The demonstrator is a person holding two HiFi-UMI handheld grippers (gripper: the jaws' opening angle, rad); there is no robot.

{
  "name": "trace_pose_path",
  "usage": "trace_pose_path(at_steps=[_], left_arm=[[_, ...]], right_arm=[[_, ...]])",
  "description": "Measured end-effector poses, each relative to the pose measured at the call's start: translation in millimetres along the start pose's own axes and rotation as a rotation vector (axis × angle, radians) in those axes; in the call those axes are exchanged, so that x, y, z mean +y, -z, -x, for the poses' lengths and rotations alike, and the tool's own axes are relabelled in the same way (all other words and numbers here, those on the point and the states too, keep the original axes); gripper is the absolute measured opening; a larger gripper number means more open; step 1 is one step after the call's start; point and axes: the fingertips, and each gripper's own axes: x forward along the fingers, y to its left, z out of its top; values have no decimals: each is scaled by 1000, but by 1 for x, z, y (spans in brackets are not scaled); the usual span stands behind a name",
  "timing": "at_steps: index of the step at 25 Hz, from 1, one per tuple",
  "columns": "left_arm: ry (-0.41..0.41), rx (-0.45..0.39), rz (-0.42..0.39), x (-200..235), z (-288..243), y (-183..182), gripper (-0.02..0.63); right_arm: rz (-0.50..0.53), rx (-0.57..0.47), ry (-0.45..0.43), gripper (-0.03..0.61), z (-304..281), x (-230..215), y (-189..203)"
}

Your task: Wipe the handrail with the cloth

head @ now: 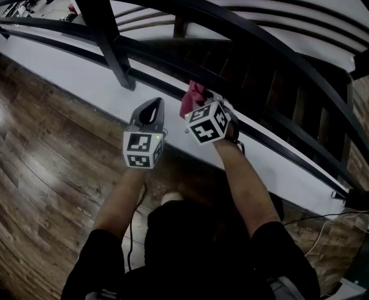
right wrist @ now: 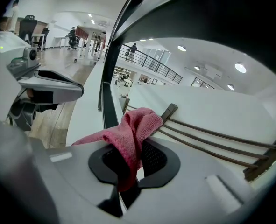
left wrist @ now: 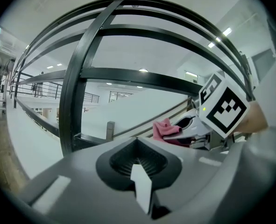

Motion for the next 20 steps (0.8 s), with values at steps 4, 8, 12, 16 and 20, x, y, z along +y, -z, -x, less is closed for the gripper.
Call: trace_pose_path(at_steps=[4, 8, 12, 16, 20], left_arm=[[11, -32, -14, -12, -1, -4, -2], [45, -27, -9, -29, -8, -3, -2], [67, -26, 5, -44, -16, 0, -2], [115, -22, 7, -66, -26, 1, -2], [151, -22, 35, -84, -36, 0, -2]], right_arm=[[6, 2, 18, 46, 8, -5, 11], [12, 23, 28, 46, 17, -11, 26], [3, 32, 33, 48, 26, -17, 41], [58, 28, 69, 46, 37, -20, 54], [7, 34, 72, 46, 45, -29, 70]])
